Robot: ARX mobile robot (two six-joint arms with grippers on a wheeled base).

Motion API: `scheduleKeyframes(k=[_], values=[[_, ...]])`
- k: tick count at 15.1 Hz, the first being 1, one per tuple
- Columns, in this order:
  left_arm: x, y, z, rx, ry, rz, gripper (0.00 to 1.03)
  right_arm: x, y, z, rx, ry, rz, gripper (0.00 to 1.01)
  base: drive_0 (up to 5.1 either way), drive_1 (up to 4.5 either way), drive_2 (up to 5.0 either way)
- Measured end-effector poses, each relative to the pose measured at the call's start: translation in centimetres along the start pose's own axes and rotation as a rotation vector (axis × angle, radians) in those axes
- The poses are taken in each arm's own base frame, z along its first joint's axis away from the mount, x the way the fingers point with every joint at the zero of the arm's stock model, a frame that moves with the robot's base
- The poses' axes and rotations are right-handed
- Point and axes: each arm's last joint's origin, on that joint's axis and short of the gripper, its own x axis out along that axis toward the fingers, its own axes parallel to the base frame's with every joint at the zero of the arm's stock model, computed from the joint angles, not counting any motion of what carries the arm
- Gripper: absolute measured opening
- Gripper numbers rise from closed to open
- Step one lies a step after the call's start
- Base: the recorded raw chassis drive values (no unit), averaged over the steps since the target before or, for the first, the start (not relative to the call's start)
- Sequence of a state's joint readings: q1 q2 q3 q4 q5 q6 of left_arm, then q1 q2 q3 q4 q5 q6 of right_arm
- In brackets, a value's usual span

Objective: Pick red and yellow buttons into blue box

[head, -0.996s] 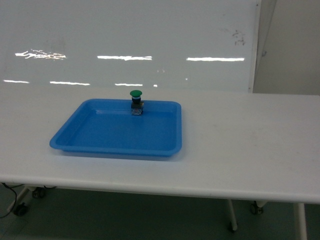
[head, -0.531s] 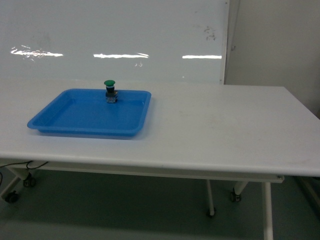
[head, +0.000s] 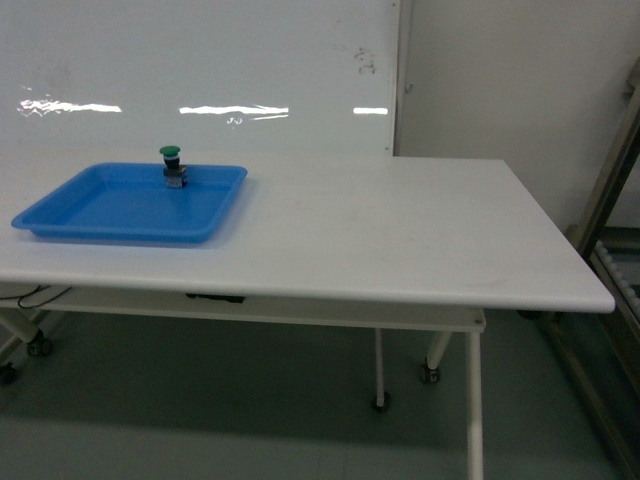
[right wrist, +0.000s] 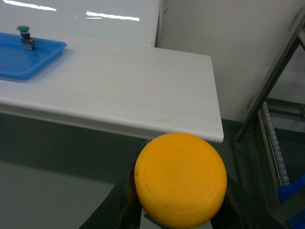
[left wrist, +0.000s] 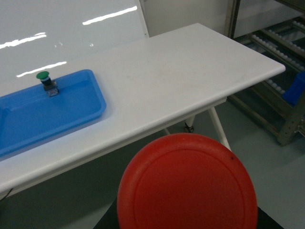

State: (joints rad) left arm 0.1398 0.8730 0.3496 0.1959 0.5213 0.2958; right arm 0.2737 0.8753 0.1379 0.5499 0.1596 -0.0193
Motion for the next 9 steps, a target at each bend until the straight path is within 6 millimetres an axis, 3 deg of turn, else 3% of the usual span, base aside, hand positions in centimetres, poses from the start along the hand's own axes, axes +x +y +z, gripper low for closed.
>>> scheduleKeyframes(k=[9], values=[[0.05,-0.01,-0.06,-0.003,0.005,-0.002,0.24,0.0,0.0,-0.01,0.0,0.001,0.0,0.31,4.3,-4.33,0.6]])
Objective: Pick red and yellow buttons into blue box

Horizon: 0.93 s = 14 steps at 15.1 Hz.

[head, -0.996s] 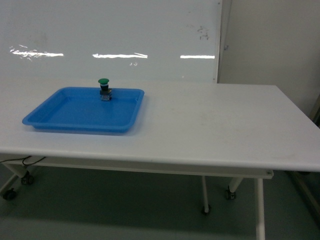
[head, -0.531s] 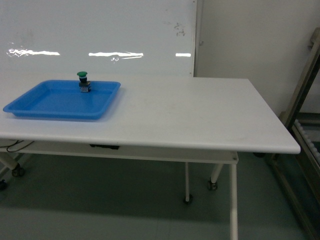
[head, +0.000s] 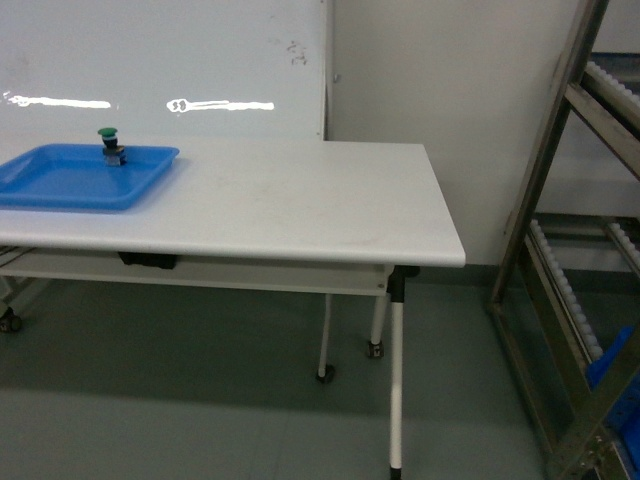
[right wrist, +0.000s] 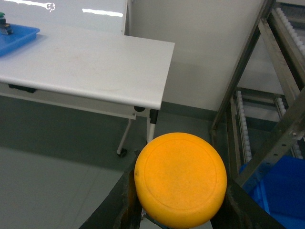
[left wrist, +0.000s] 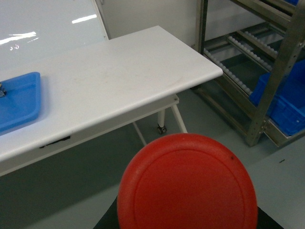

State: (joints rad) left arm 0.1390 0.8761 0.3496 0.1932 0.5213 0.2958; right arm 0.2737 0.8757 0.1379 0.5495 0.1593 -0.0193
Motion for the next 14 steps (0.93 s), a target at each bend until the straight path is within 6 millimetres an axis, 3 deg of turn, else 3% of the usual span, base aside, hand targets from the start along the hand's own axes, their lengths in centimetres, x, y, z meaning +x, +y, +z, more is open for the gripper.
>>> scheduleKeyframes(k=[14], values=[[0.0,0.0,0.02,0.001,-0.001,0.0,0.24,0.0,0.0,0.0,0.0,0.0,0.0,0.3,4.3,-4.33,0.6]])
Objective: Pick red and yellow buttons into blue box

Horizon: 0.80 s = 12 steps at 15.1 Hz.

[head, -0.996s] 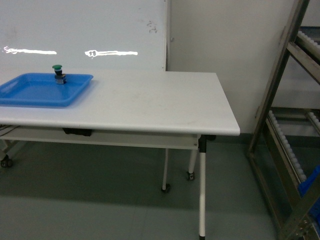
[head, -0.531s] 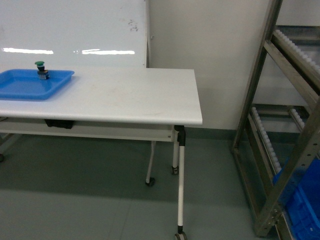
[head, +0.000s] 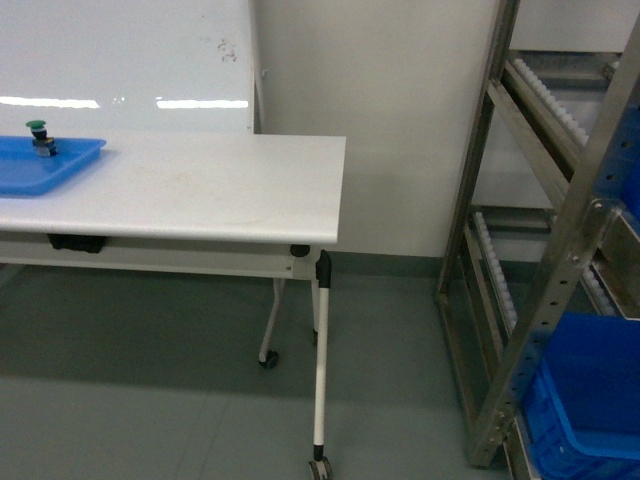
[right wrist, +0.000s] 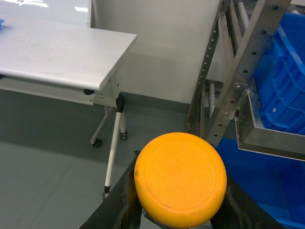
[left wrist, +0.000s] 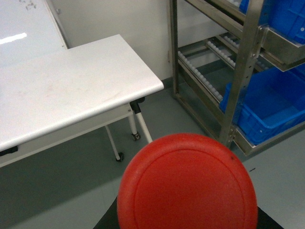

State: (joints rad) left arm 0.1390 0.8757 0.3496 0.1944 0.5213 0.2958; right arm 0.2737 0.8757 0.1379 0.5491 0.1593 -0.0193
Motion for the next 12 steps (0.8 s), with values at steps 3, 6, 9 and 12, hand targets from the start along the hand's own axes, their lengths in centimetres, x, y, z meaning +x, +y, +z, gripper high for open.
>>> scheduleKeyframes(k=[3,6,9,12], values=[[0.0,0.0,0.0,0.0,0.0,0.0,0.24,0.0,0.0,0.0,0.0,0.0,0.0,0.3,4.7,-2.98,-1.3],[0.0,0.0,0.01,0.0,-0.001,0.0,0.24,0.0,0.0,0.02,0.0,-0.002,0.0,0.3,4.8,-2.39,-2.4],[0.01,0.0,-0.02,-0.001,0.002,0.0,0.24,0.0,0.0,-0.02,0.0,0.002,0.0,0.3,4.8,-2.39,-2.4],[0.0,-0.01,-0.01,-0.001,0.001,0.0,0.24,0.0,0.0,0.0,0.0,0.0,0.0,0.3,4.9,-2.33,-2.3]])
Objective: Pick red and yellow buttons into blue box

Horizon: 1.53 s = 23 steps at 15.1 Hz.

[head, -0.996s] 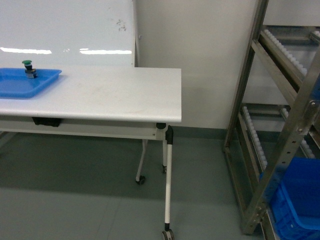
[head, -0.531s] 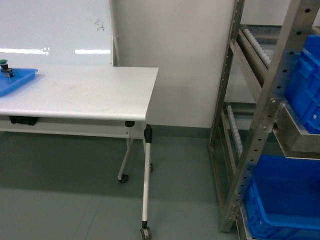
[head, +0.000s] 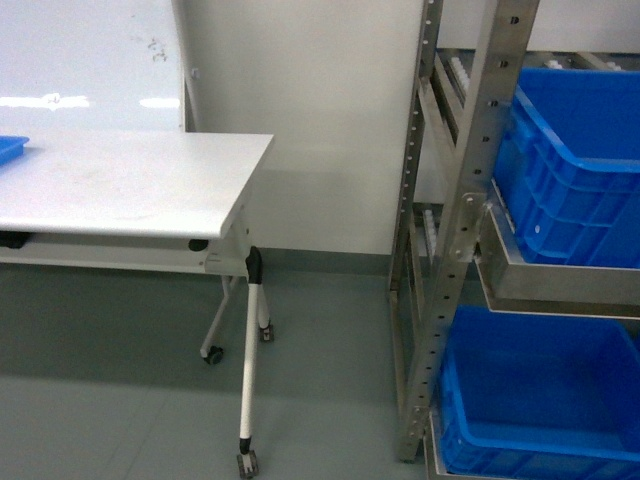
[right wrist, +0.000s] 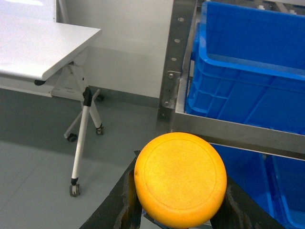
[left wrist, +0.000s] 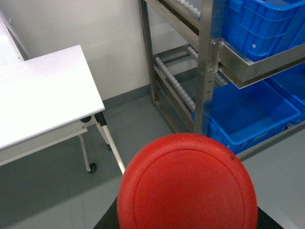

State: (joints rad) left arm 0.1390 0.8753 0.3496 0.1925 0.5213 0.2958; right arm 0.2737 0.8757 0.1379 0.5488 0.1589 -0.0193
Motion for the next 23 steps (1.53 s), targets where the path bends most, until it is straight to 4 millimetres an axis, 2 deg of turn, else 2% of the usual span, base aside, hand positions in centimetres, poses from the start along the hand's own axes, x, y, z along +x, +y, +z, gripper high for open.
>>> scheduleKeyframes(k=[23], values=[[-0.01,0.0,0.05,0.002,-0.004,0.0,0.24,0.0,0.0,0.03,0.001,-0.003,0.0,0.3,4.6,-2.18,-2.2]])
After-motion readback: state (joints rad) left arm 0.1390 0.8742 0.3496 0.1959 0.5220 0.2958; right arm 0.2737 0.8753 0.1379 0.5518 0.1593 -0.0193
